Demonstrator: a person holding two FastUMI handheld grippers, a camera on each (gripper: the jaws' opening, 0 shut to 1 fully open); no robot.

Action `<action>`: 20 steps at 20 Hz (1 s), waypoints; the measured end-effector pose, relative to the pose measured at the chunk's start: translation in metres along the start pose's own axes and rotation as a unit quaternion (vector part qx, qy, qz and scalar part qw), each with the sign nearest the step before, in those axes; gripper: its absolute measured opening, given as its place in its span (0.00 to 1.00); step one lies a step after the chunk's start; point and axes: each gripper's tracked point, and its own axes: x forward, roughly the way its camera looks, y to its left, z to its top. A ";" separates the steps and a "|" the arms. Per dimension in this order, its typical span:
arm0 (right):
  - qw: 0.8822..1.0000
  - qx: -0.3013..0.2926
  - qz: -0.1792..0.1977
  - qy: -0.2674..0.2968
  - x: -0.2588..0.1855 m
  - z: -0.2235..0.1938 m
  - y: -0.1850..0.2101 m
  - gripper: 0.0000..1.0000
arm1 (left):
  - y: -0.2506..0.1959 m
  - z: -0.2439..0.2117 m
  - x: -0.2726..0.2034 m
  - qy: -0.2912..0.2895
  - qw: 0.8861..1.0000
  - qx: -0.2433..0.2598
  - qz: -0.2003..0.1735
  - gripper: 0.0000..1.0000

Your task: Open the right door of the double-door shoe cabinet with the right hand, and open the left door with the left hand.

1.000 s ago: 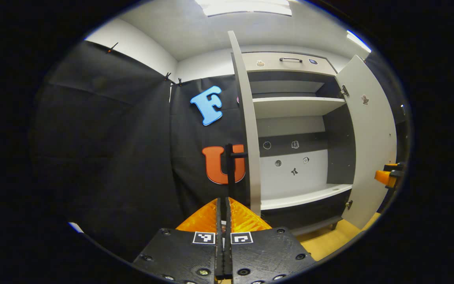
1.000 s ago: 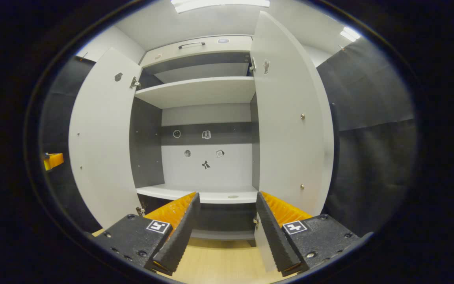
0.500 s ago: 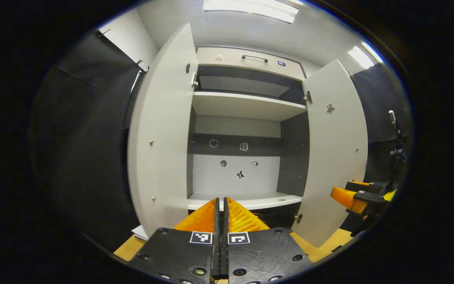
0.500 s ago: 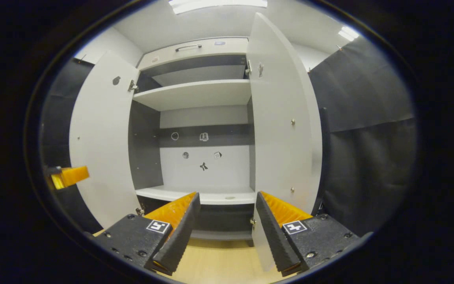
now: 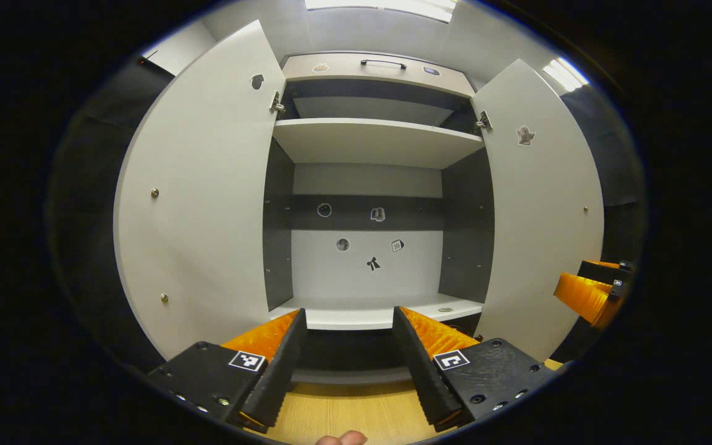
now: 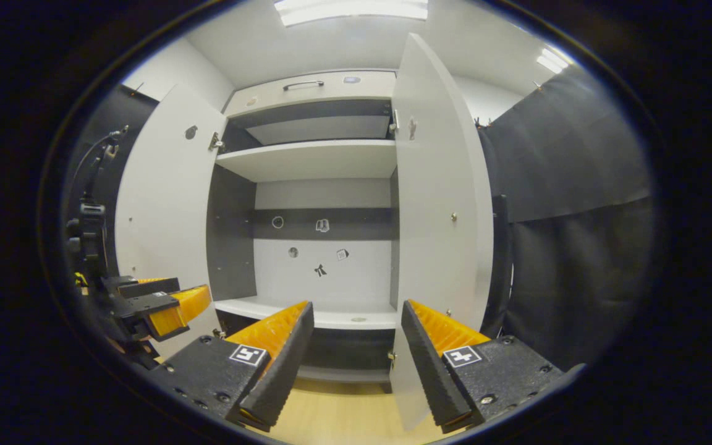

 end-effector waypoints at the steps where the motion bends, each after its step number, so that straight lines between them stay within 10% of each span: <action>1: 1.000 0.002 0.001 0.001 0.001 -0.001 0.000 0.89 | 0.000 0.001 0.000 -0.004 1.000 -0.009 0.000 0.89; 20: 1.000 0.006 0.014 -0.001 0.003 -0.005 0.001 0.89 | -0.006 0.018 -0.015 -0.028 0.999 0.017 0.014 0.92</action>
